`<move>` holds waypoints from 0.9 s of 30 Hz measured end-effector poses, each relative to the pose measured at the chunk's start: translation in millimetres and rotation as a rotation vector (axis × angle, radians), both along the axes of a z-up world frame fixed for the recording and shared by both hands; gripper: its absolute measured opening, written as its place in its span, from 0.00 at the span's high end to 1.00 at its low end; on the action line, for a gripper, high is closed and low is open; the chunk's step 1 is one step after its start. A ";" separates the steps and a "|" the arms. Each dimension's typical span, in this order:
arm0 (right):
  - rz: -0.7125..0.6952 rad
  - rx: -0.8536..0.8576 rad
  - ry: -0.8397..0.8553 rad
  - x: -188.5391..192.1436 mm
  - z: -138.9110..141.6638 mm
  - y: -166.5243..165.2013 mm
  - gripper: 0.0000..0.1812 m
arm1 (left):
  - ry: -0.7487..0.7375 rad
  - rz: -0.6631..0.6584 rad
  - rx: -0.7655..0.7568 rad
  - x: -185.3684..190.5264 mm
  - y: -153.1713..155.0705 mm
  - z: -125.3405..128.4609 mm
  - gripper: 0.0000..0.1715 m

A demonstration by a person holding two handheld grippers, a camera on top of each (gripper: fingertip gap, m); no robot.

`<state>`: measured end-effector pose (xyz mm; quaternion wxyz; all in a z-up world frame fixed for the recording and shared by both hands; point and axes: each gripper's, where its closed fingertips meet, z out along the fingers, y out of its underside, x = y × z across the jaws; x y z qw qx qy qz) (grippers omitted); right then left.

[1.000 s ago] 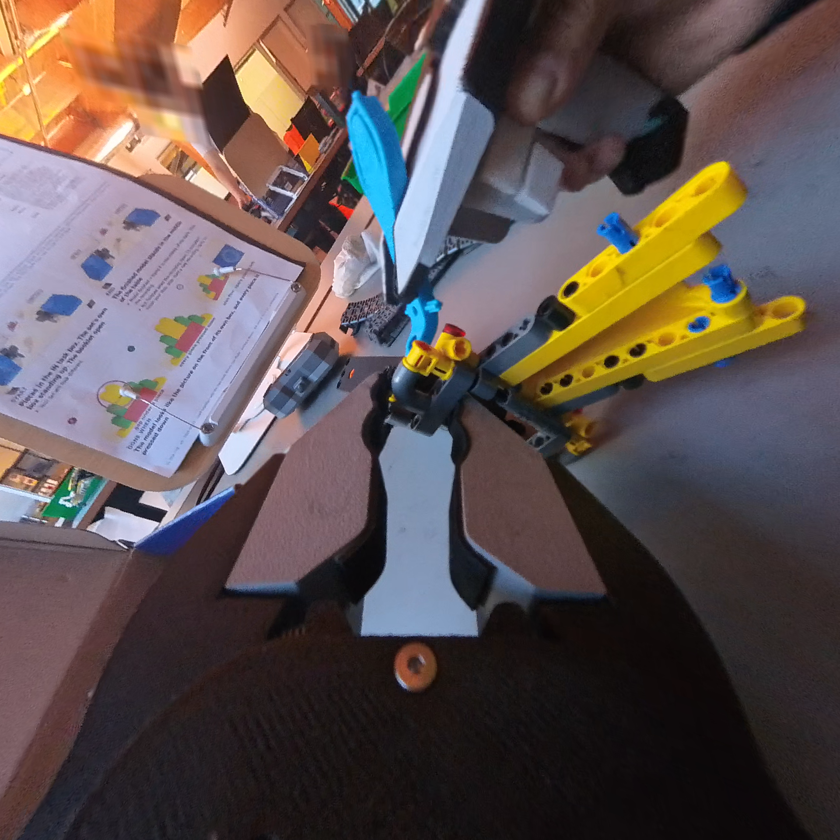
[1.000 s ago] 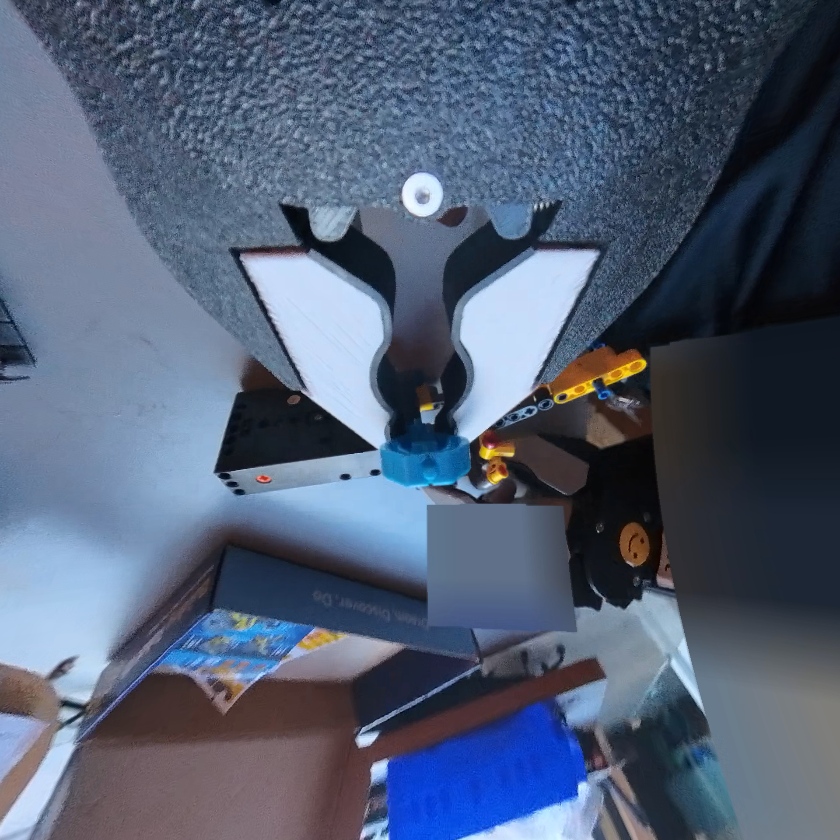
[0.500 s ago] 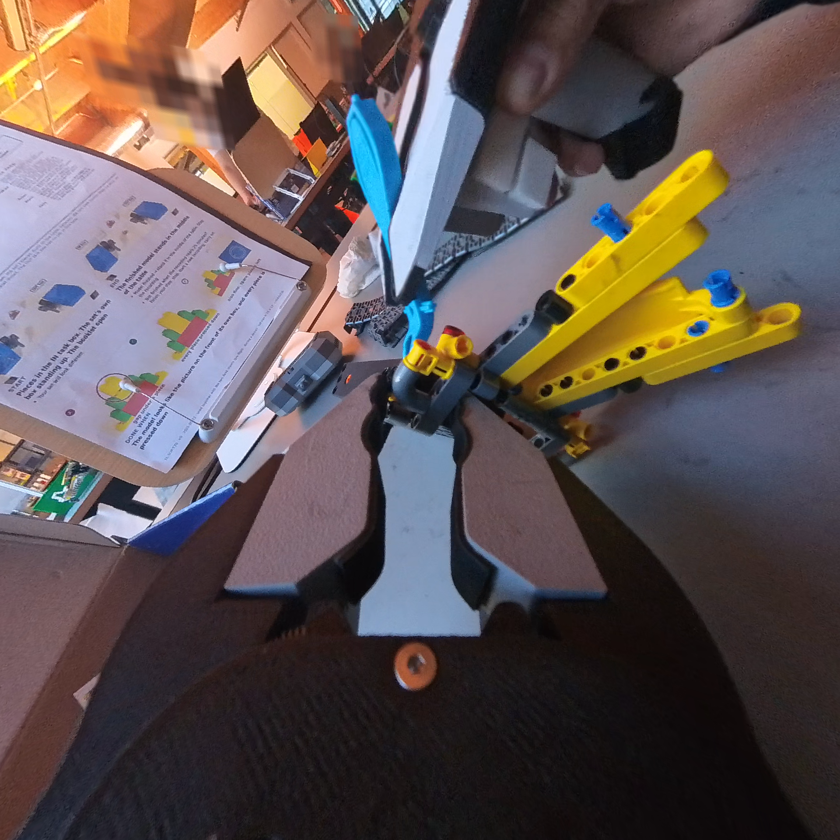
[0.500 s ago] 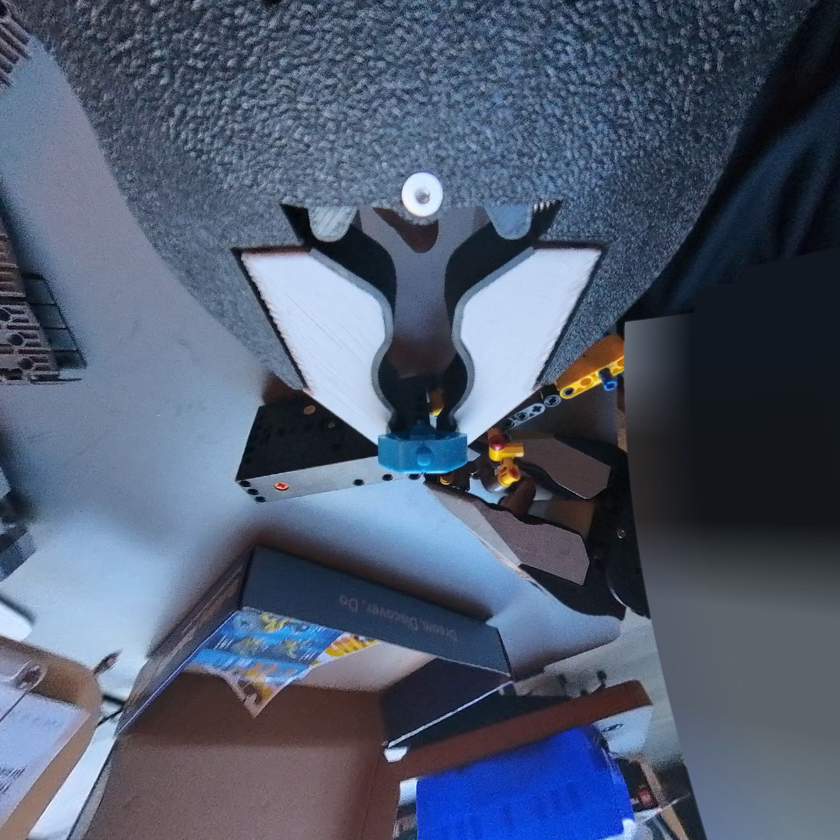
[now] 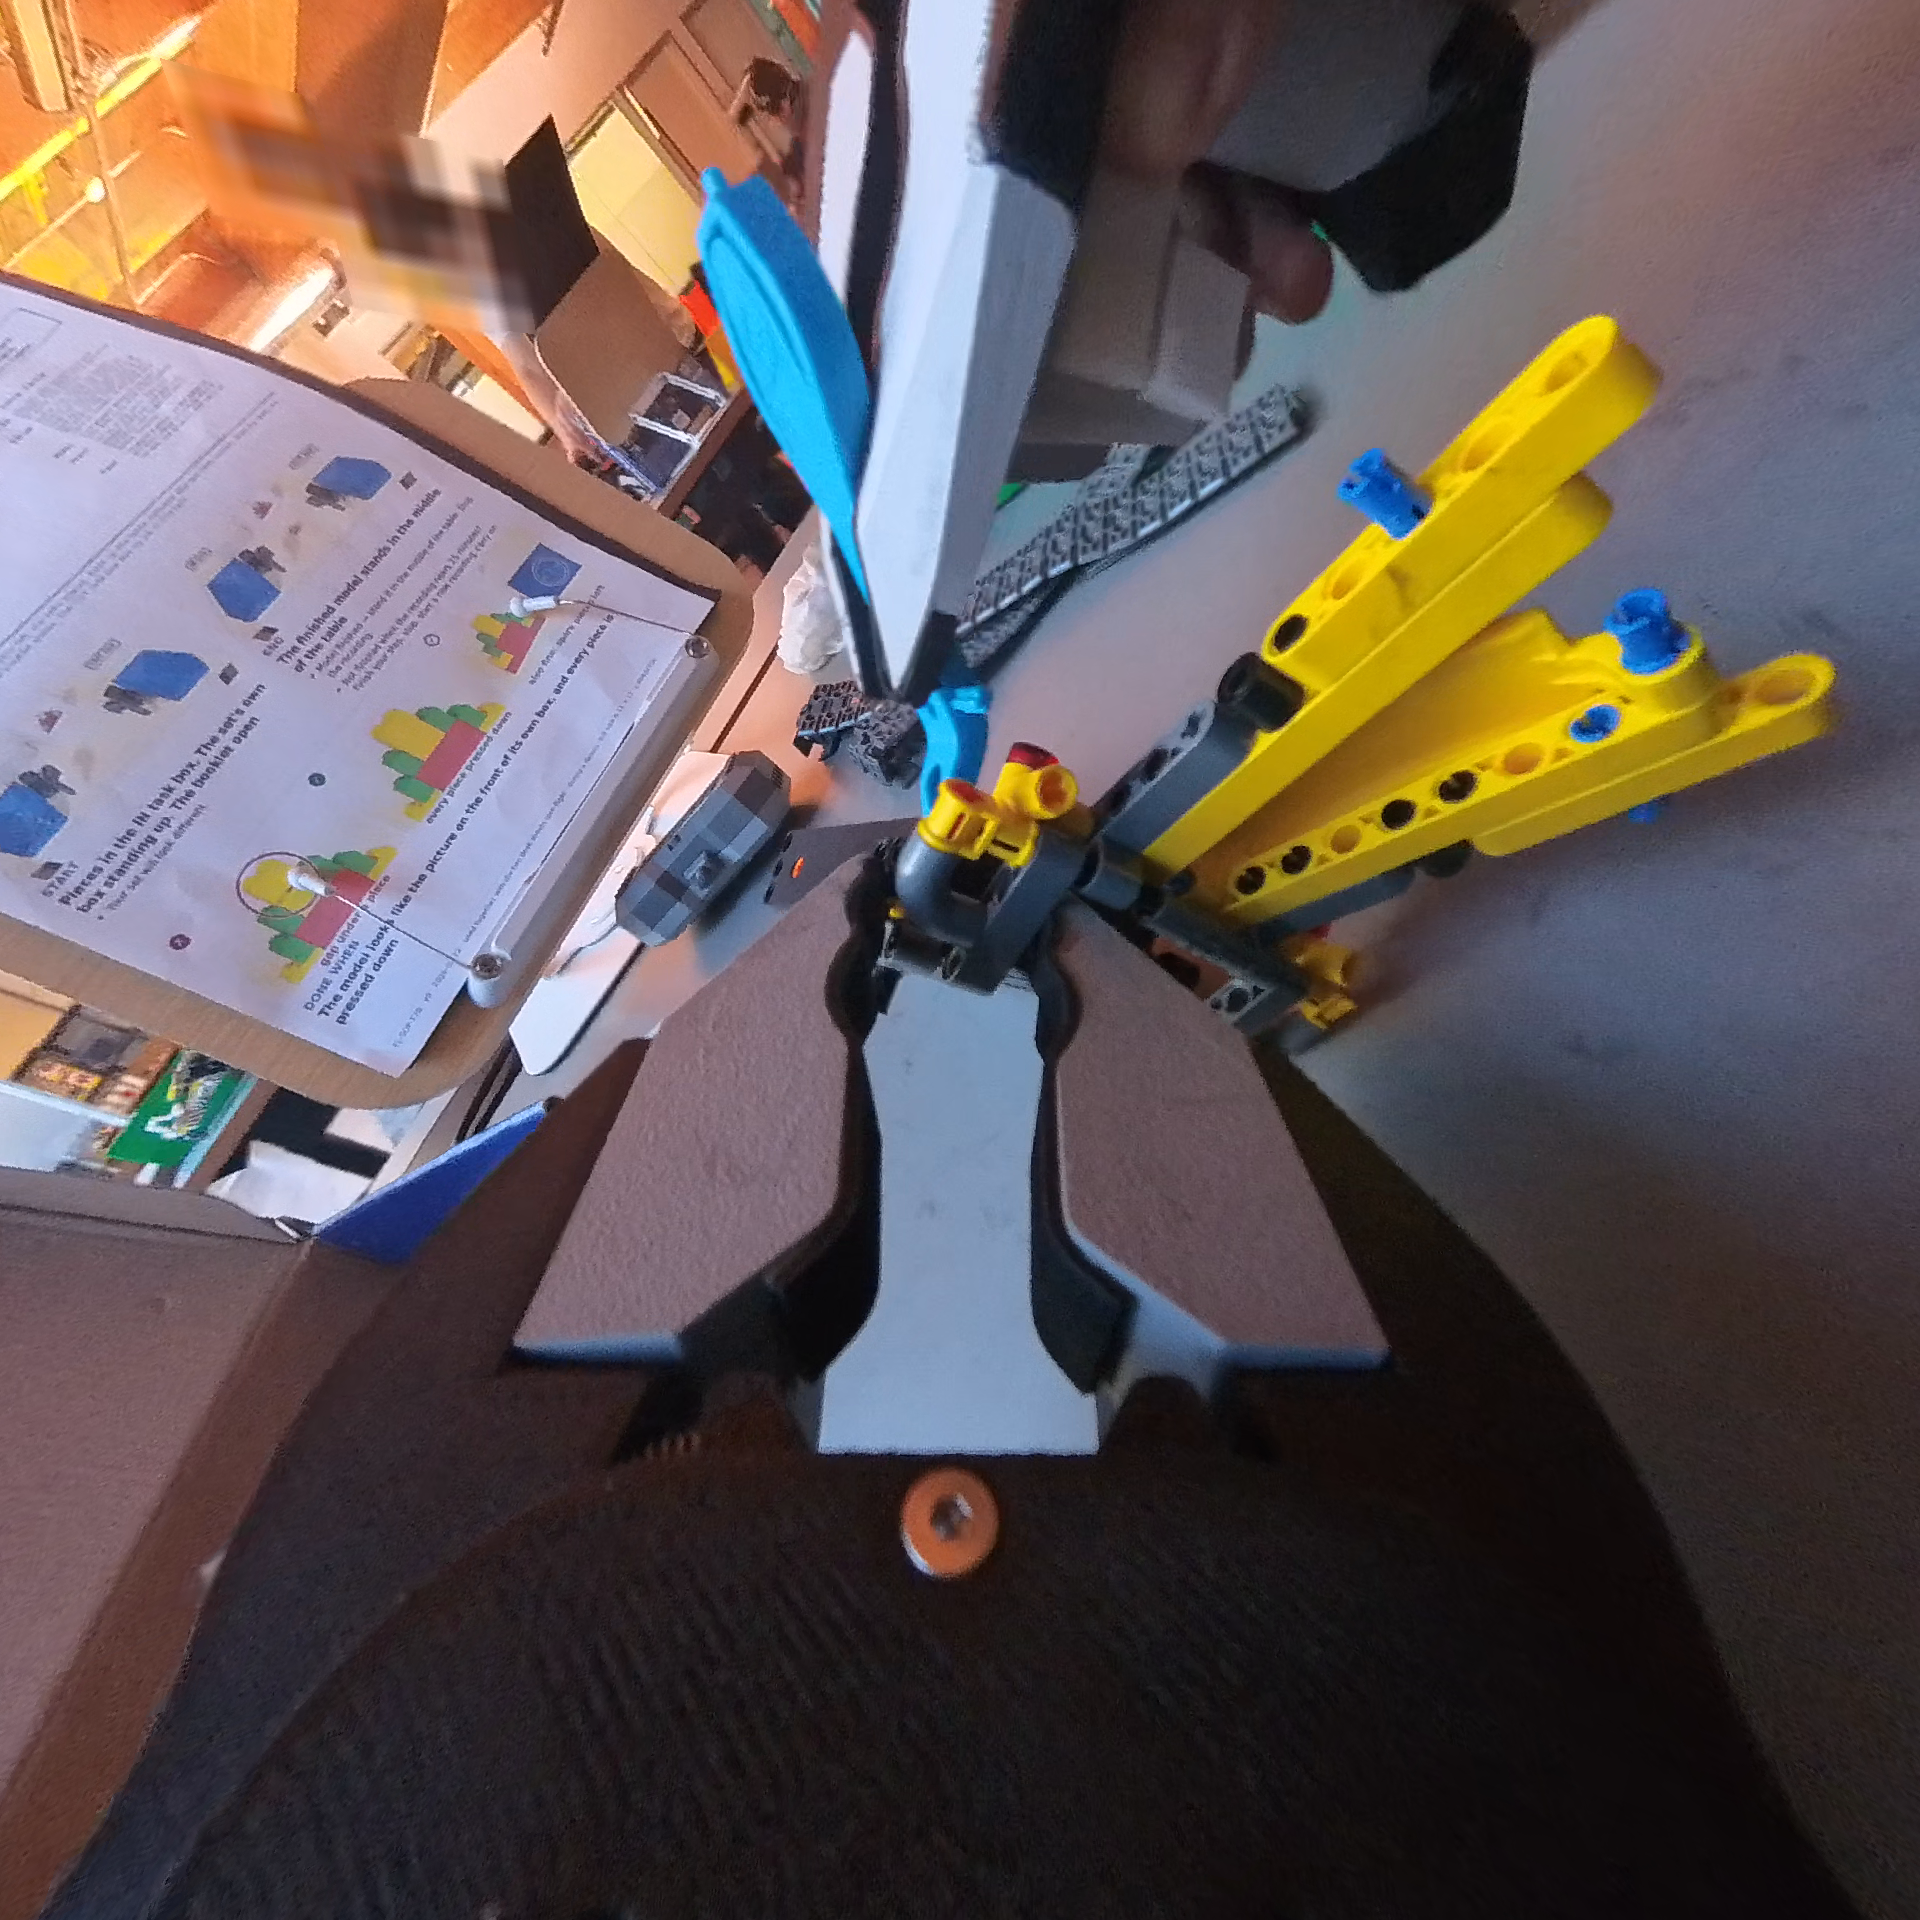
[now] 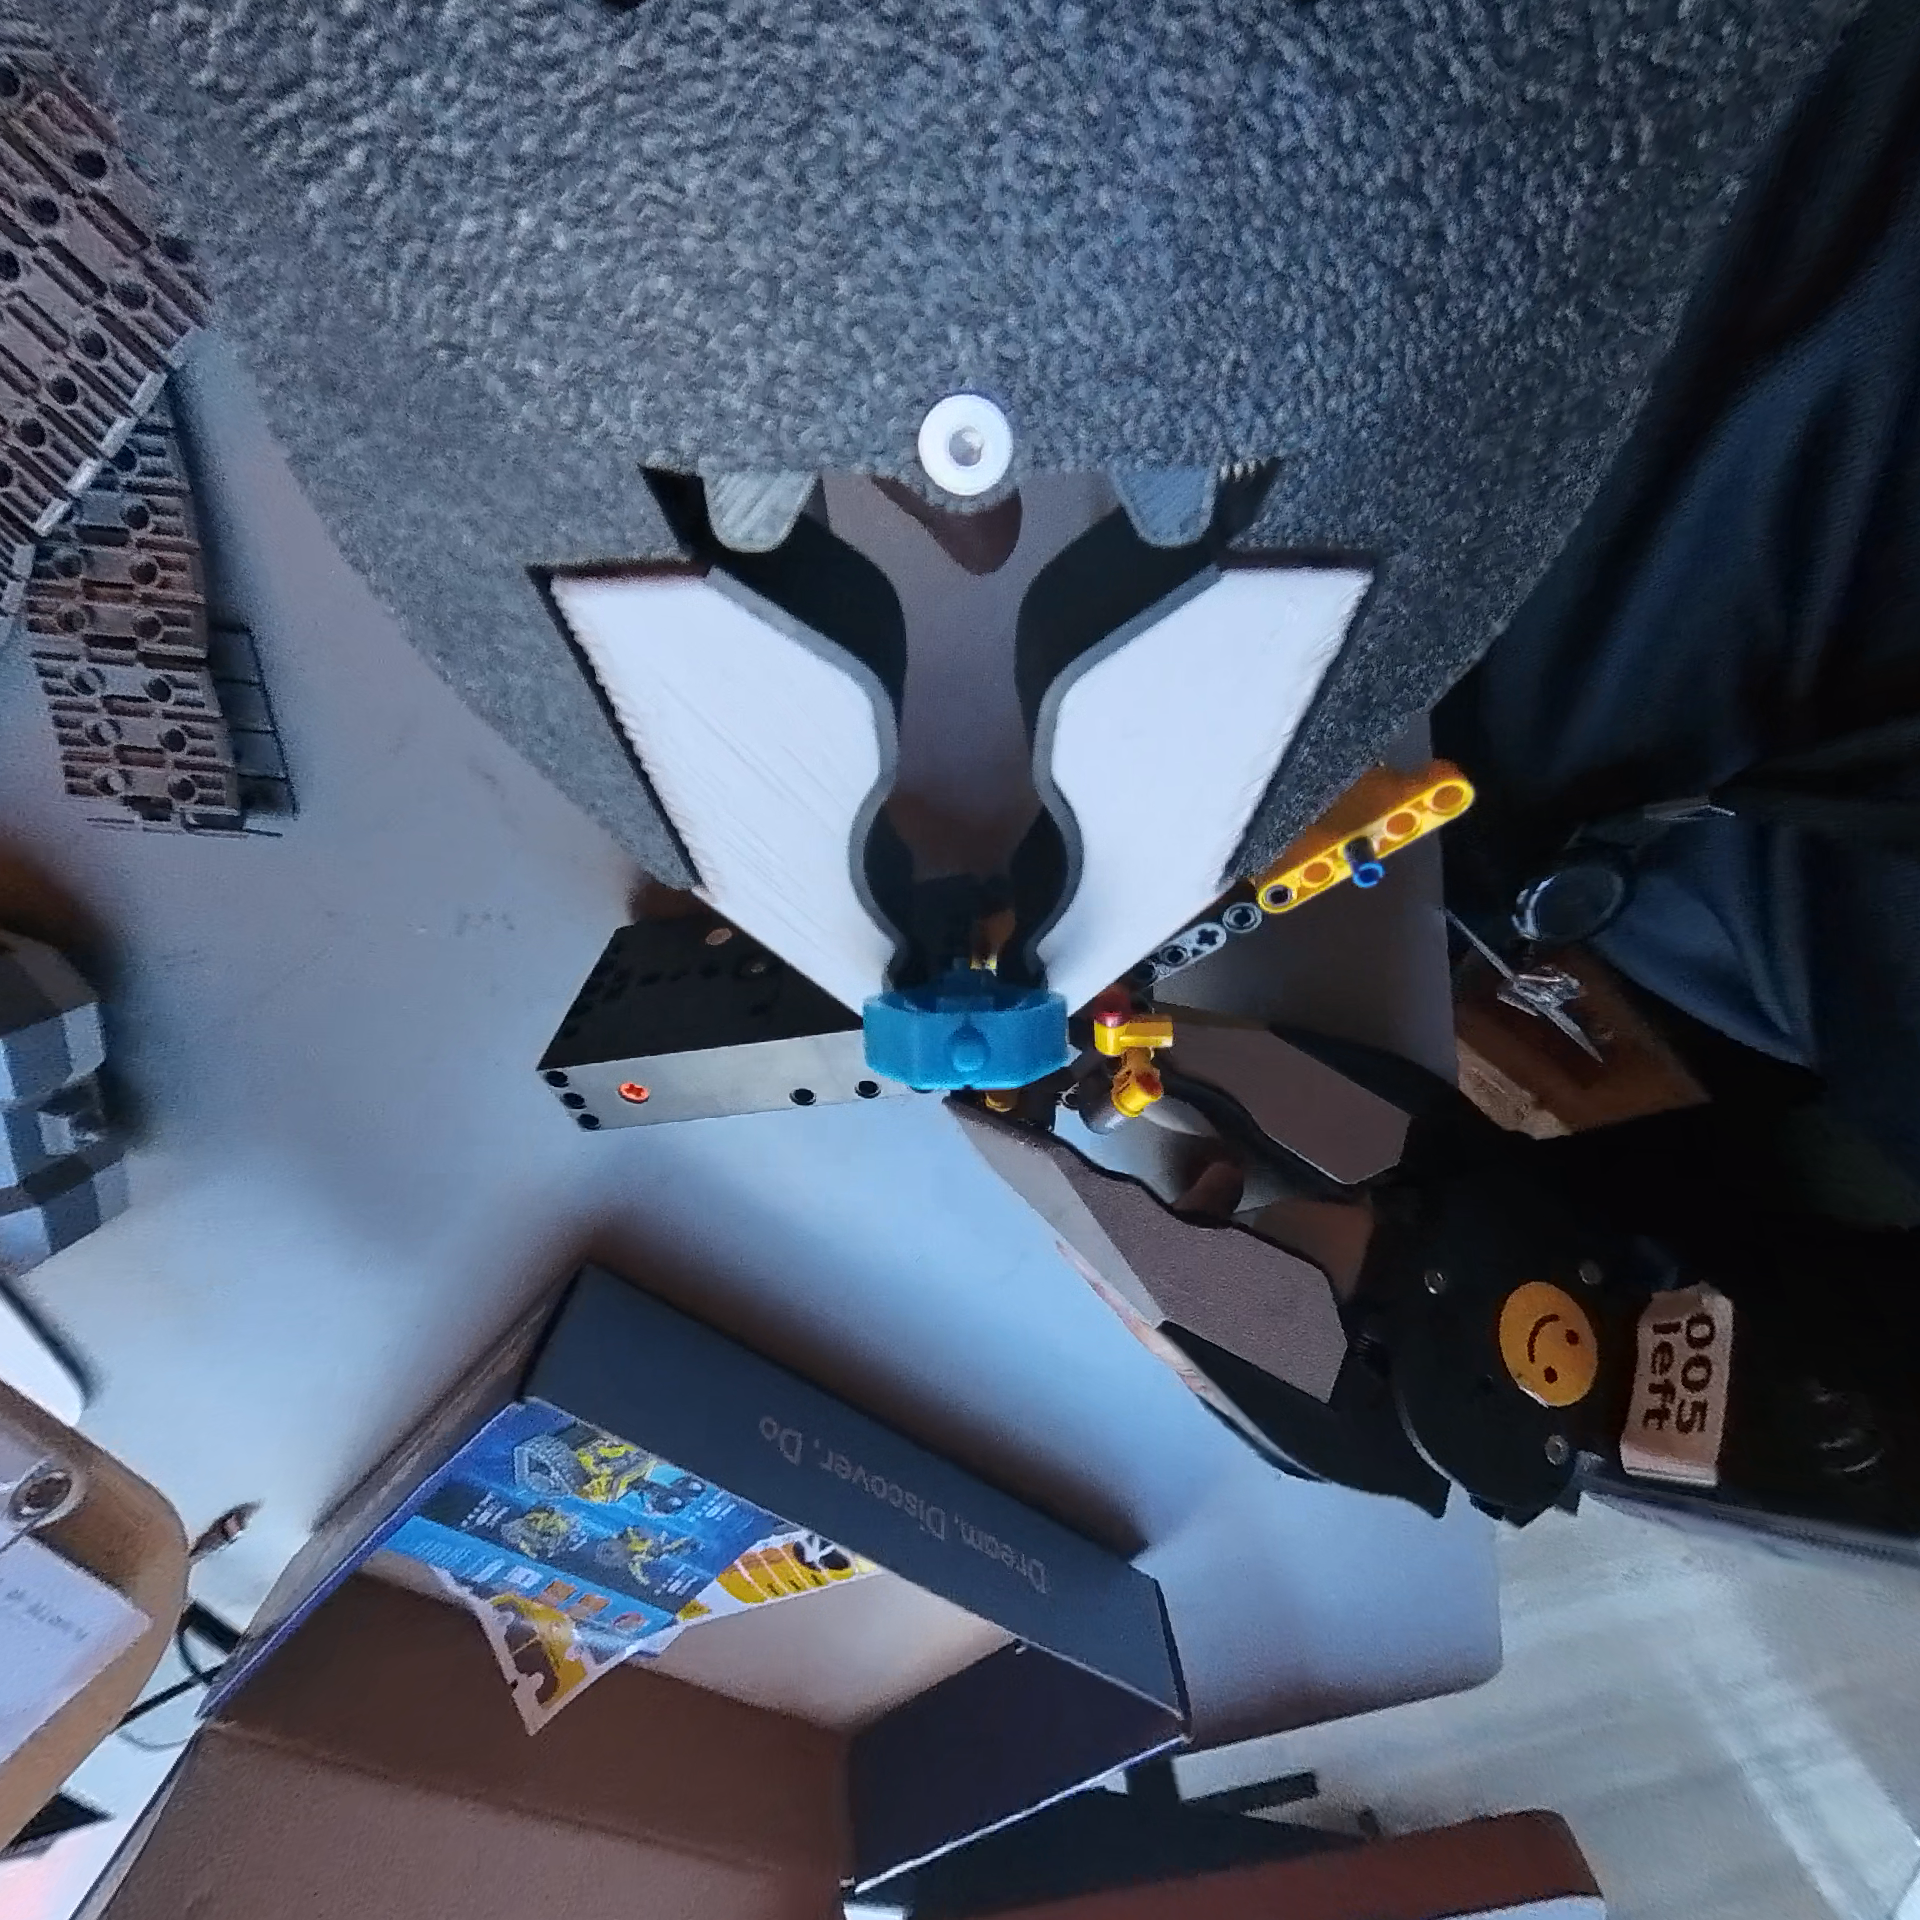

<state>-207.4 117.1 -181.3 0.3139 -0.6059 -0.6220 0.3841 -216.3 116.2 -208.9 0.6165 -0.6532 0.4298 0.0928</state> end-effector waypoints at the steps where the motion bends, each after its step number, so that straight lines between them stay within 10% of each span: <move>1: 0.005 -0.001 -0.014 -0.4 0.7 0.6 0.96 | 0.009 0.005 0.006 0.2 0.3 0.3 0.85; 13: 0.111 0.035 -0.181 -10.5 0.4 4.7 0.96 | -0.003 0.034 -0.023 -5.7 1.8 -2.0 0.85; 27: -0.066 -0.020 0.274 -7.6 -2.1 5.6 0.95 | -0.048 0.064 -0.045 -12.6 6.8 -2.5 0.85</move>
